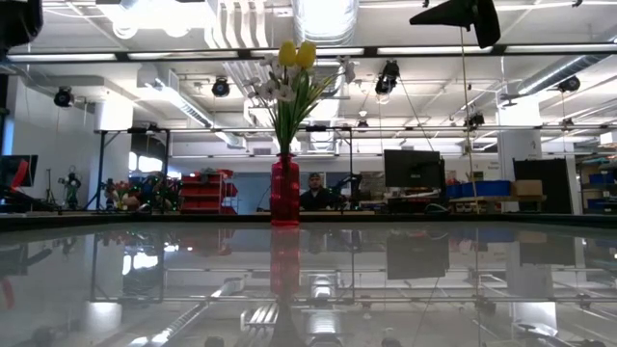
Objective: Sort flowers into vase by color
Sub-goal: Return to Home Position
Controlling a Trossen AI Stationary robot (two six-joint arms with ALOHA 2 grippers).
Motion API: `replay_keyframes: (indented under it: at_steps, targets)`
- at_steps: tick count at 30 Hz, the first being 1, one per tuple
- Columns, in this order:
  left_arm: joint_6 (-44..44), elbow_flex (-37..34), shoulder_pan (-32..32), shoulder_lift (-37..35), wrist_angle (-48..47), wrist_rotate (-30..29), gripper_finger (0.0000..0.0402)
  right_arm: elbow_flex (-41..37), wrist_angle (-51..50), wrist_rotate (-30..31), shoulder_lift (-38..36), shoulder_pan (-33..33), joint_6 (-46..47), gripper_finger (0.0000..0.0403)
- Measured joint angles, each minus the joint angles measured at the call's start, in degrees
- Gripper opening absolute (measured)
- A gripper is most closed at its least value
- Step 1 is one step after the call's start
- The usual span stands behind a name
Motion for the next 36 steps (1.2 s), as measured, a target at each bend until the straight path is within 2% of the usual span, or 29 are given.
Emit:
replay_keyframes:
  at_steps: [5,10,13,16,19,24,26,29,33,36]
  targets:
    - [-3.0,-6.3,1.6,-8.2,2.8,-12.3,0.0040,0.0,-0.2,-8.2,0.0,-0.3,2.8,0.0226]
    - [4.3,-18.4,8.3,-16.9,19.3,-13.5,0.0028,0.0,-0.8,-9.3,0.0,-0.2,-0.2,0.0192]
    - [9.8,-26.1,16.8,-19.8,32.1,-7.4,0.0010,-0.1,-1.2,-9.3,-0.8,-0.2,-2.9,0.0153]
    - [12.8,-31.8,28.5,-20.2,41.6,5.5,0.0002,-0.2,-1.4,-9.3,-1.7,-0.1,-4.6,0.0110]
    - [15.2,-34.4,40.9,-20.1,45.0,15.6,0.0003,-0.3,-1.3,-10.2,-2.5,0.5,-6.8,0.0069]
    - [19.7,-34.9,58.1,-20.7,46.4,25.9,0.0001,-0.3,-1.6,-10.3,-5.6,3.1,-11.2,0.0017]
    - [19.9,-35.0,61.7,-22.5,46.4,28.4,0.0001,-0.3,-1.7,-10.2,-8.2,4.7,-14.3,0.0011]
    - [20.4,-36.0,62.8,-26.3,46.4,28.3,0.0000,-1.6,-1.7,-11.9,-12.2,5.9,-16.4,0.0009]
    - [20.6,-41.1,62.8,-32.0,48.7,26.4,0.0000,-5.0,-1.2,-21.2,-16.4,5.1,-14.2,0.0009]
    - [20.5,-46.7,62.8,-35.9,53.4,26.3,0.0000,-8.2,0.6,-24.8,-17.3,2.7,-11.1,0.0009]
